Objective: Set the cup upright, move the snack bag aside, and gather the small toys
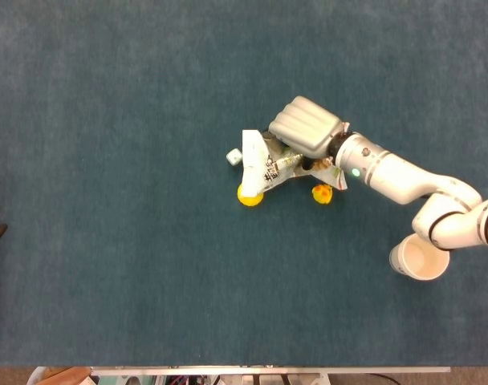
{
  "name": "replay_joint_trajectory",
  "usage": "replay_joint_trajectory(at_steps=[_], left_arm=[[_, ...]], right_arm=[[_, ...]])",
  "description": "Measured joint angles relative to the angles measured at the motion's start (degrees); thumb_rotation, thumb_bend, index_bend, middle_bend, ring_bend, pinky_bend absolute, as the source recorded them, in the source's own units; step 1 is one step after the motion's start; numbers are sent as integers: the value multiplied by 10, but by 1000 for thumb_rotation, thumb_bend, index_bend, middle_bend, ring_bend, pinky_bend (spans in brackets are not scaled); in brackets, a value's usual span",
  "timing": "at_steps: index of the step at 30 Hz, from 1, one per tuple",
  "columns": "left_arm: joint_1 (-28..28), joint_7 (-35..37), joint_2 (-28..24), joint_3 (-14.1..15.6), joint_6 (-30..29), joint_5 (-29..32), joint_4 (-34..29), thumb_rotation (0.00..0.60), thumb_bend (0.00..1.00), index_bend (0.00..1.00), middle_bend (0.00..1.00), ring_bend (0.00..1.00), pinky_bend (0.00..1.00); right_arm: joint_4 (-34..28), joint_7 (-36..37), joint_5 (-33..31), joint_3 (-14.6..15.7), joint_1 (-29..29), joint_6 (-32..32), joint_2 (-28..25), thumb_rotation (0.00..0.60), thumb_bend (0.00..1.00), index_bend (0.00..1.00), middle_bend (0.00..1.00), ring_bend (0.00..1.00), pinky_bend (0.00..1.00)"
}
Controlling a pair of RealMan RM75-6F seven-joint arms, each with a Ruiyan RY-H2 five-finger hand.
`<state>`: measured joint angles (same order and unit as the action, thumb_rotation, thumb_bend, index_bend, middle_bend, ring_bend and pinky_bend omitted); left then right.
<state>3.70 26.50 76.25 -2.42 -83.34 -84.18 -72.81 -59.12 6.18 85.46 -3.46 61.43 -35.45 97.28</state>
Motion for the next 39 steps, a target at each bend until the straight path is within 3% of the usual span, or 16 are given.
replay_joint_trajectory(at_steps=[7, 13, 22, 28, 32, 39], left_arm=[[1, -2, -1, -1, 2, 1, -2, 600, 100, 433, 376, 326, 471], [3, -12, -4, -3, 1, 0, -11, 600, 100, 433, 376, 326, 471], [9, -39, -12, -9, 1, -1, -35, 600, 100, 433, 376, 326, 471], [17, -70, -17, -14, 2, -3, -61, 600, 99, 433, 376, 326, 471], [24, -93, -20, -16, 7, -2, -78, 600, 100, 433, 376, 326, 471], [28, -115, -24, -20, 9, 4, -99, 600, 100, 433, 376, 326, 471]], right_arm=[[-21, 14, -3, -8, -13, -32, -16, 600, 66, 609, 715, 664, 884], [-75, 21, -6, -18, -33, -73, -60, 600, 71, 610, 715, 665, 885], [-248, -10, -7, -16, -93, -152, -189, 600, 70, 610, 711, 665, 885], [-394, -64, 0, 15, -166, -217, -302, 600, 71, 610, 710, 664, 885], [-474, -95, 11, 54, -228, -259, -374, 600, 70, 610, 710, 663, 885], [-514, -136, 18, 93, -291, -291, -421, 600, 70, 610, 710, 663, 885]])
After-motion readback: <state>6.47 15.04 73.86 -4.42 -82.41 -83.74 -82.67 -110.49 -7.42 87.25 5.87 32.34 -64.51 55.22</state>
